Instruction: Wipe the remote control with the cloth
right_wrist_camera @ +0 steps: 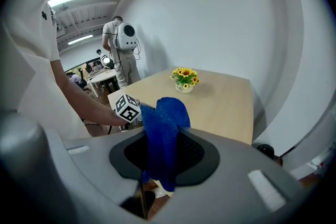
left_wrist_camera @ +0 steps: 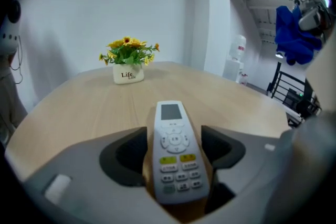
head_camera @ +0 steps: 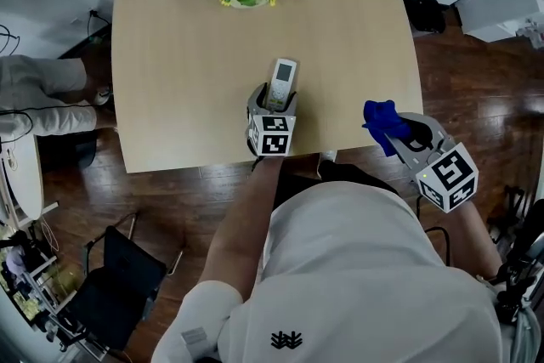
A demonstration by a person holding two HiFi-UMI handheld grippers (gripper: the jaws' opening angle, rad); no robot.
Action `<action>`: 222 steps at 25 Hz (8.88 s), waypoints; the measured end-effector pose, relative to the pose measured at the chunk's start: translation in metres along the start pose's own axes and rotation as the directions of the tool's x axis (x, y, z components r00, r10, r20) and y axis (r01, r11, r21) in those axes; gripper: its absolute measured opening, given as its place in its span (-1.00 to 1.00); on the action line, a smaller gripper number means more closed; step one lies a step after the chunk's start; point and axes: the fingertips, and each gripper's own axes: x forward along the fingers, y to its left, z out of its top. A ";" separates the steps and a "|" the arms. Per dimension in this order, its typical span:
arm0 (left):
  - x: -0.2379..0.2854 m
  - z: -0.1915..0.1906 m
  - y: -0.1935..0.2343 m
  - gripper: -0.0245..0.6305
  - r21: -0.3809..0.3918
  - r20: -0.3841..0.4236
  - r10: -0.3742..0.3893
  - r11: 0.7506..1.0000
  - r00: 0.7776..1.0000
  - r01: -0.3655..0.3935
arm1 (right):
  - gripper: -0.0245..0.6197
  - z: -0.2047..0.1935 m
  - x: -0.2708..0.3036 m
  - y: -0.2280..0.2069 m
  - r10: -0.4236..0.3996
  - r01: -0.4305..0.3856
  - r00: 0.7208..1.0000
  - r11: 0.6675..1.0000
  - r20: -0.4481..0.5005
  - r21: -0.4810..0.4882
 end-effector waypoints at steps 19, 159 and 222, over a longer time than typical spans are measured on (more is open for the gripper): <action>-0.022 0.006 -0.023 -0.09 0.079 -0.041 -0.112 0.990 0.993 0.115 | -0.65 0.022 0.022 0.004 0.053 -0.052 0.998 0.998 0.022 -0.028; -0.191 0.120 -0.034 -0.09 0.327 0.228 -0.266 0.927 0.937 0.184 | -0.65 0.148 0.073 0.071 0.162 -0.127 0.960 0.980 0.230 -0.156; -0.125 -0.056 0.111 0.01 -0.123 -0.116 0.272 0.951 0.955 -0.285 | -0.65 0.030 0.040 -0.010 0.081 -0.085 0.991 0.996 0.106 0.037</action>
